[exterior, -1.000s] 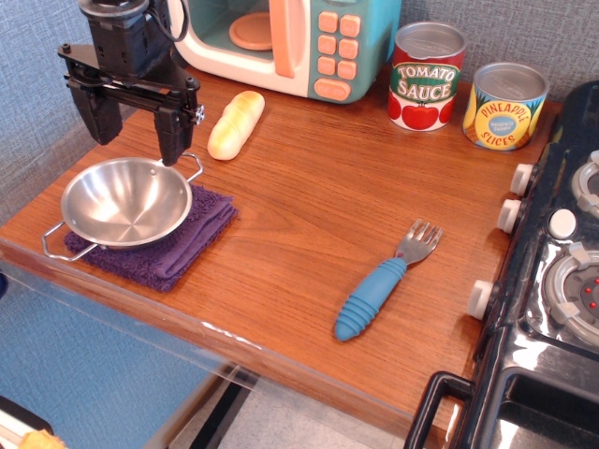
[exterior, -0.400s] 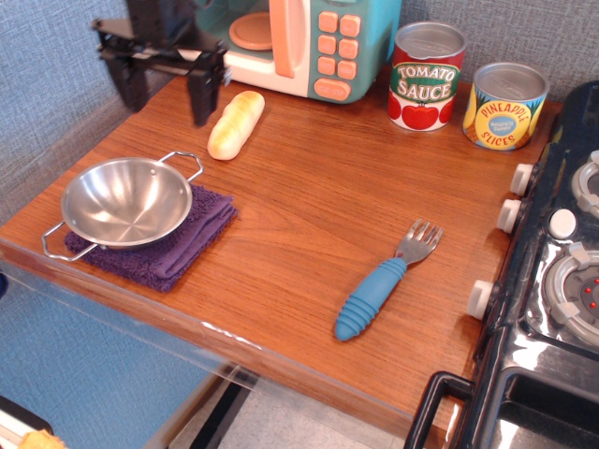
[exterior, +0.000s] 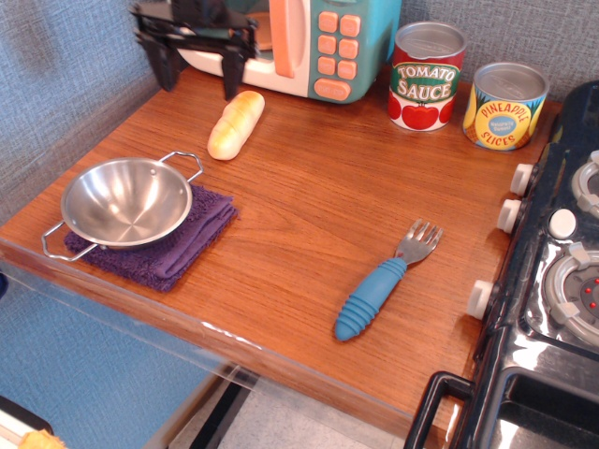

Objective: Place the yellow vegetable to the right of the pot.

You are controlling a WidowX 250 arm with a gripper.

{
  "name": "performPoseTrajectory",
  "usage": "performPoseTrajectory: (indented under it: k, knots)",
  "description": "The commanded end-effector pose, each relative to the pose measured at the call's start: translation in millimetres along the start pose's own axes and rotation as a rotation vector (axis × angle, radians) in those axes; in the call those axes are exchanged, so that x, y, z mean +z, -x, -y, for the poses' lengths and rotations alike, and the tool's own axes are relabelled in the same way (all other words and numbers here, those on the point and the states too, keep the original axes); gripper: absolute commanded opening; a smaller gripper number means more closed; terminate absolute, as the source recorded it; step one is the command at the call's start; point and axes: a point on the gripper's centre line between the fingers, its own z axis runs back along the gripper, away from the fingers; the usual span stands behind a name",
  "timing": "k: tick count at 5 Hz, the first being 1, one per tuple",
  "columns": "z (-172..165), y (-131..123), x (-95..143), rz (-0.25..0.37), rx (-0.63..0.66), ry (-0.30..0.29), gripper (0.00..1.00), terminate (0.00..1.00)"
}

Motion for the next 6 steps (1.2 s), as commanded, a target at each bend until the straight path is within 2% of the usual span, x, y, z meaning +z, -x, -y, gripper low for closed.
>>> performPoseTrajectory:
  k: [1,2,4,5,6]
  knots:
    - [1.1,-35.8,-20.1,-0.011,0.034,-0.043,1.00,0.00]
    - [-1.8,-39.5,-35.6,-0.047,0.053,-0.059,1.00,0.00]
    - [-4.8,-35.1,-50.5,-0.100,0.062,-0.057,1.00,0.00]
    - [-7.0,-35.1,-38.0,-0.057,0.069,-0.025,0.00,0.00]
    - [-2.5,-36.1,-15.4,0.008,0.056,0.022,0.00,0.00]
